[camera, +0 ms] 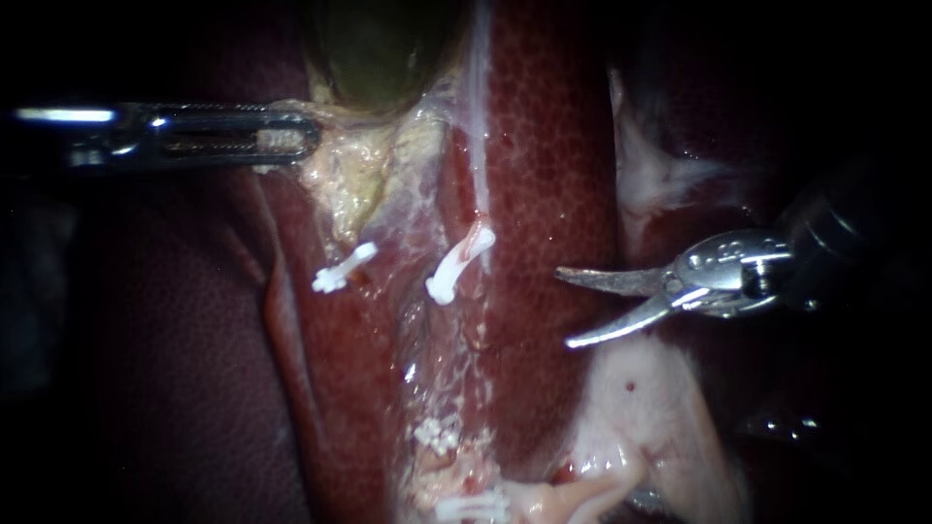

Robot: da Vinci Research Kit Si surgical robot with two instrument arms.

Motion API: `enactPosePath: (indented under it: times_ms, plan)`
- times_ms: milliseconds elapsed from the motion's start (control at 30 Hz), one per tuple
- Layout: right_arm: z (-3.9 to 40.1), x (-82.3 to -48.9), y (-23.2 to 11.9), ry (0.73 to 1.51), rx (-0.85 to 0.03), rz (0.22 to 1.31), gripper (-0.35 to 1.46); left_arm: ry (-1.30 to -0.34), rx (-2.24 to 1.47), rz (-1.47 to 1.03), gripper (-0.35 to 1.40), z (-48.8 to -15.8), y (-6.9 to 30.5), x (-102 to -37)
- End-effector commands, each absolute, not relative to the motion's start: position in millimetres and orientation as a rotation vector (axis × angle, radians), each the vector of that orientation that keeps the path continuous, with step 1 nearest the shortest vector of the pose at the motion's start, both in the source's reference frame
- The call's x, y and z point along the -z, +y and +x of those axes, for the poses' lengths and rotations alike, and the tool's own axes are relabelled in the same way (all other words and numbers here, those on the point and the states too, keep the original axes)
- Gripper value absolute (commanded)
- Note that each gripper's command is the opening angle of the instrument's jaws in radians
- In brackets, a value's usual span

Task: Go back from the cut right tube

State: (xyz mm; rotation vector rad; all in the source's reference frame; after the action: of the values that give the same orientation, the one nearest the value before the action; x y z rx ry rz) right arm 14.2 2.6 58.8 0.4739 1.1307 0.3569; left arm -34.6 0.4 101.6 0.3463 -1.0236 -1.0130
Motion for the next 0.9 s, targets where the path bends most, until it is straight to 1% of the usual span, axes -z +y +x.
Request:
enactPosePath:
  times_ms: [33,467,567,900]
  plan:
    - [14.1,-58.9,2.6,1.131,-0.352,0.471,1.43,-1.025,1.009,0.347,-0.28,-34.9,0.2,-101.9]
    - [14.1,-58.9,2.7,1.139,-0.356,0.469,1.43,-0.994,0.973,0.391,-0.28,-39.4,-2.9,-105.7]
    - [14.1,-58.9,2.7,1.142,-0.358,0.469,1.43,-0.995,0.971,0.393,-0.28,-39.9,-3.0,-105.9]
    - [14.1,-58.9,2.7,1.143,-0.353,0.466,1.43,-0.995,0.97,0.393,-0.28,-39.9,-3.0,-105.9]
